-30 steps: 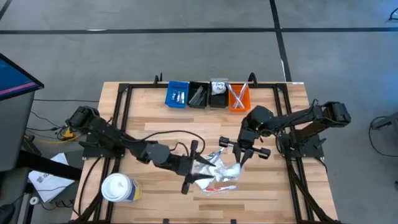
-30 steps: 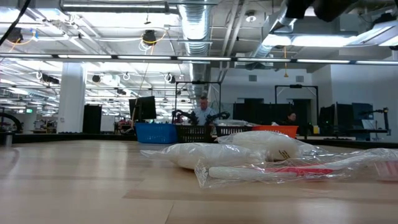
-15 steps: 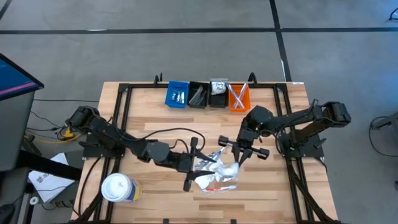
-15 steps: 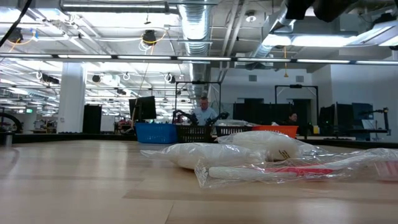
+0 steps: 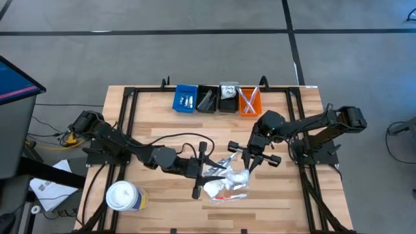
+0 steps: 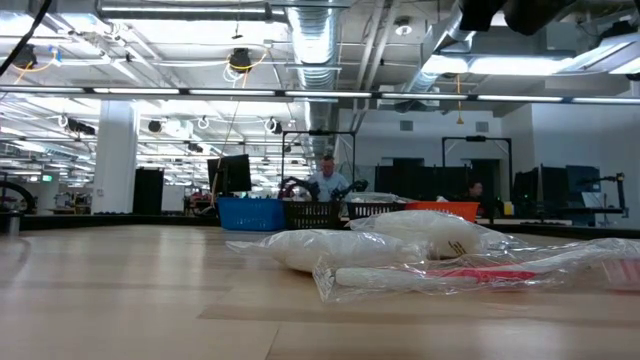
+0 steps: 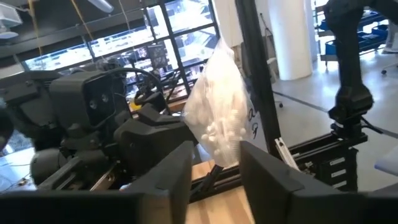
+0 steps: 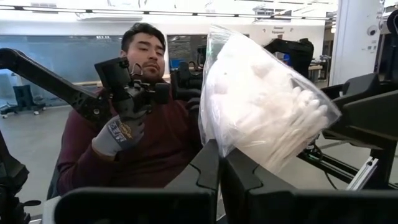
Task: Pick & Place Travel size toiletries
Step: Put the white vanity pack into the right black bin
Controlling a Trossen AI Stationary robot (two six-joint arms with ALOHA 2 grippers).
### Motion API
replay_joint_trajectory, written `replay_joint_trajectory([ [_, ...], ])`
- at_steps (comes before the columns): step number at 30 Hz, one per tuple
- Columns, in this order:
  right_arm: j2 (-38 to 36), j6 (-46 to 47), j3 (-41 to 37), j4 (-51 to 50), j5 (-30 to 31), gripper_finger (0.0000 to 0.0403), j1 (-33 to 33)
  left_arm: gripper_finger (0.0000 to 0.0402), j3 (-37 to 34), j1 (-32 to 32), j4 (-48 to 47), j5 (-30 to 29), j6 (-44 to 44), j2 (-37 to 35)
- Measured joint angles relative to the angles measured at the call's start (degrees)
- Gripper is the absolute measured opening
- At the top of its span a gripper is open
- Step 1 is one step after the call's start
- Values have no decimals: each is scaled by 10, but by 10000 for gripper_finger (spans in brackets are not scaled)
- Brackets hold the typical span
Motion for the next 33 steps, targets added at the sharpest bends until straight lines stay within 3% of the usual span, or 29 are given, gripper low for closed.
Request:
replay_joint_trajectory([
  [6,0,-1,0,-1,10,0,-3,12,0,6,2,-9,-7,0],
  [13,0,-1,0,-45,11,9,-19,2,0,0,-1,-12,-30,-2],
  [19,0,0,0,-81,13,62,-44,1,0,-16,-45,-12,-80,-34],
  [26,0,-1,0,-109,12,129,-70,1,0,-15,-241,-80,-237,-80],
  [32,0,-41,0,-141,16,173,-62,0,0,37,-417,-83,-450,-79],
  [33,0,-49,0,-147,21,178,-60,0,0,49,-421,-61,-451,-71],
])
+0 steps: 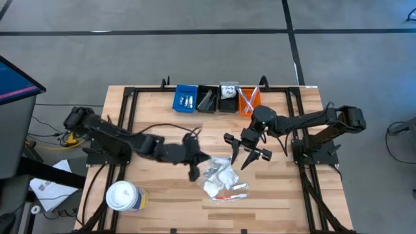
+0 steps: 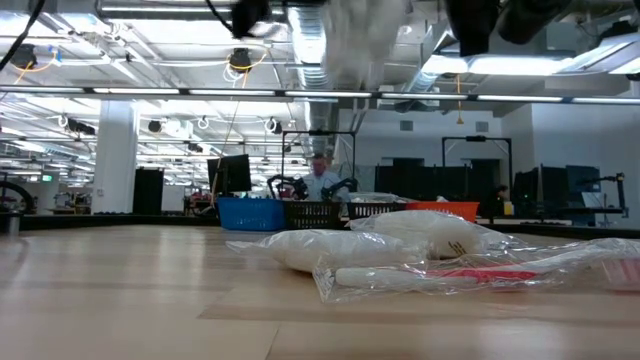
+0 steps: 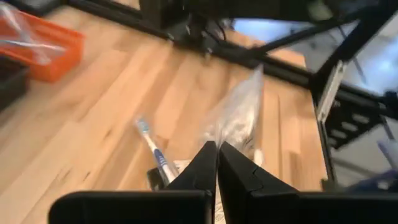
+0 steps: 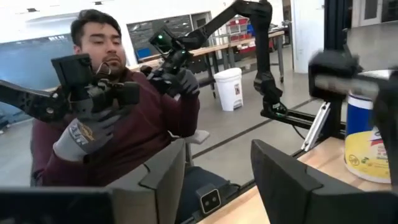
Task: Pick & Place Travel size toiletries
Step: Put the white vanity pack into the right black bin
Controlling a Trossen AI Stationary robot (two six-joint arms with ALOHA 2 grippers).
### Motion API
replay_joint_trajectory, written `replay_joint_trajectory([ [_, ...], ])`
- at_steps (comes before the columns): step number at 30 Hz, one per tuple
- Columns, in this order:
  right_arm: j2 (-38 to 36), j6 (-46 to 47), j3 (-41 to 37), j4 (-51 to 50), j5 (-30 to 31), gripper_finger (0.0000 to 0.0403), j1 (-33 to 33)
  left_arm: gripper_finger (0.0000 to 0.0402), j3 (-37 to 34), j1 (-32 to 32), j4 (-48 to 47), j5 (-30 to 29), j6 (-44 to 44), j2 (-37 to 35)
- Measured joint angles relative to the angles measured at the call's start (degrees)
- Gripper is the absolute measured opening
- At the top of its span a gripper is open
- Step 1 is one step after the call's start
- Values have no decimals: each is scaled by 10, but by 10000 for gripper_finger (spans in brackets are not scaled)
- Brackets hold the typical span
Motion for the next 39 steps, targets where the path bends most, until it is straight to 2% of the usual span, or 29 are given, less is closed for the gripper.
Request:
replay_joint_trajectory([
  [1,0,-5,0,-3,5,181,2,0,0,10,9,35,20,7],
  [5,0,-15,0,-17,9,186,0,0,1,29,50,75,29,13],
  [8,0,-41,0,-54,35,181,-4,0,0,31,40,54,9,14],
  [12,0,-92,1,-117,83,171,-4,0,0,21,50,68,29,14],
  [20,0,-137,54,-275,179,165,4,0,0,29,20,59,-7,14],
  [25,0,-153,79,-347,256,164,26,0,0,31,10,54,-19,14],
  [29,0,-166,98,-408,354,166,40,0,0,32,10,43,-19,14],
  [39,0,-144,111,-440,464,176,47,0,0,39,11,29,-21,14],
])
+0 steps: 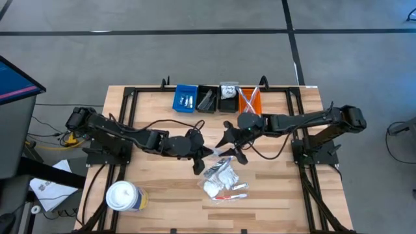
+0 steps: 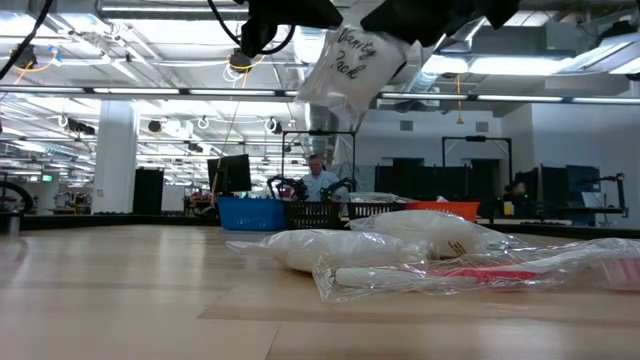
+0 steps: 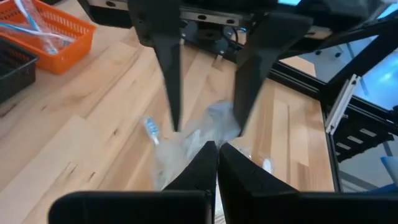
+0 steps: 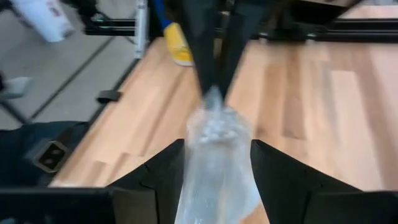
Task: Pick & Place Travel size toiletries
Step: Put the white vanity pack into the right black bin
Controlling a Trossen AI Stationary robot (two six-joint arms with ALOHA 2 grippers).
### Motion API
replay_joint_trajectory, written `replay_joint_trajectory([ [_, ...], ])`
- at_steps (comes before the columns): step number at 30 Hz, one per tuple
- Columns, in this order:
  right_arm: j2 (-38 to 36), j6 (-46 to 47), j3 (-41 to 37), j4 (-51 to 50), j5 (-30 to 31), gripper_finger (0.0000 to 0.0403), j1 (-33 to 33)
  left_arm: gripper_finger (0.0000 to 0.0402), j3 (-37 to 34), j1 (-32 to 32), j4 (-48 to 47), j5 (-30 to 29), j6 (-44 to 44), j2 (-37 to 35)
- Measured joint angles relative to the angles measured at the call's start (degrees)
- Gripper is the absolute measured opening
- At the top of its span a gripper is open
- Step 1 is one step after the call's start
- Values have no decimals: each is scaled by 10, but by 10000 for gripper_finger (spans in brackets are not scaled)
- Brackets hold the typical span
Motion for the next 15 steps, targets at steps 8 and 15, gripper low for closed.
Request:
replay_joint_trajectory([
  [8,0,-2,0,-14,37,159,-1,0,0,0,0,0,0,0],
  [15,0,-2,0,-17,37,77,-2,0,0,0,0,-2,1,0],
])
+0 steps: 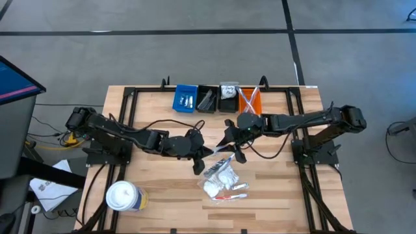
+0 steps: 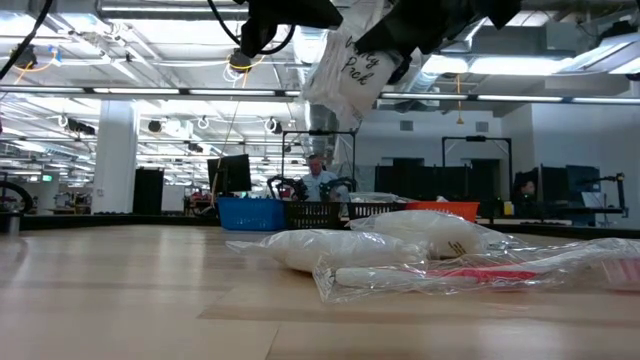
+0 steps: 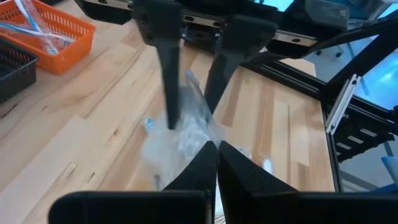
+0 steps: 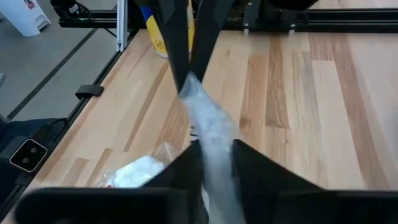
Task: Pick & Place Travel size toiletries
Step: Put the white vanity pack into the right black bin
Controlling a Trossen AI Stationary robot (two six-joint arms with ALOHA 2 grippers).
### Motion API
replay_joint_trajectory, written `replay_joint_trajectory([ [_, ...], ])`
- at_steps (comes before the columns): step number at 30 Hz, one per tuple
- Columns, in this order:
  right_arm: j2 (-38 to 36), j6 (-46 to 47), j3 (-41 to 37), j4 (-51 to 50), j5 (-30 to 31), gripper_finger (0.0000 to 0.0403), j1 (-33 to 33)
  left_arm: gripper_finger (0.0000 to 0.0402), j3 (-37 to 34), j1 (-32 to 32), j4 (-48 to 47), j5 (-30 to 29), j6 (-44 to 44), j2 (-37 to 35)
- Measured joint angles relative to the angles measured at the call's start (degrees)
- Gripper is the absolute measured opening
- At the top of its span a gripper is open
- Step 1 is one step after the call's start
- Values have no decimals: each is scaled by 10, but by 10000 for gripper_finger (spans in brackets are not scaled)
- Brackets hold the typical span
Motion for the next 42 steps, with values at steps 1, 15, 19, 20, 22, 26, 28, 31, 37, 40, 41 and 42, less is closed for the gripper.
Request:
replay_joint_trajectory([
  [1,0,0,0,-1,0,59,0,0,0,0,0,-1,0,0],
  [15,-11,-27,49,-175,74,8,-33,7,0,-4,2,-29,-28,-5],
  [19,-28,-60,49,-220,99,3,-98,6,0,-5,1,-31,-30,-7],
  [20,-31,-67,49,-222,98,3,-122,6,0,-5,0,-31,-30,-7],
  [22,-33,-81,49,-218,89,4,-176,6,0,-5,0,-32,-30,-7],
  [26,-27,-104,49,-166,17,2,-304,6,0,-5,0,-33,-30,-7],
  [28,-7,-117,50,-130,-60,2,-357,6,0,-5,0,-33,-30,-7],
  [31,33,-145,51,-100,-124,1,-415,6,0,-5,1,-33,-27,-7],
  [37,121,-168,85,-122,-127,1,-466,6,0,-1,5,-33,-26,-7],
  [40,161,-172,109,-130,-130,1,-462,6,0,3,4,-33,-25,-7],
  [41,174,-172,117,-131,-129,0,-458,6,0,5,5,-33,-25,-7],
  [42,186,-174,125,-134,-124,0,-454,6,0,6,4,-33,-25,-7],
])
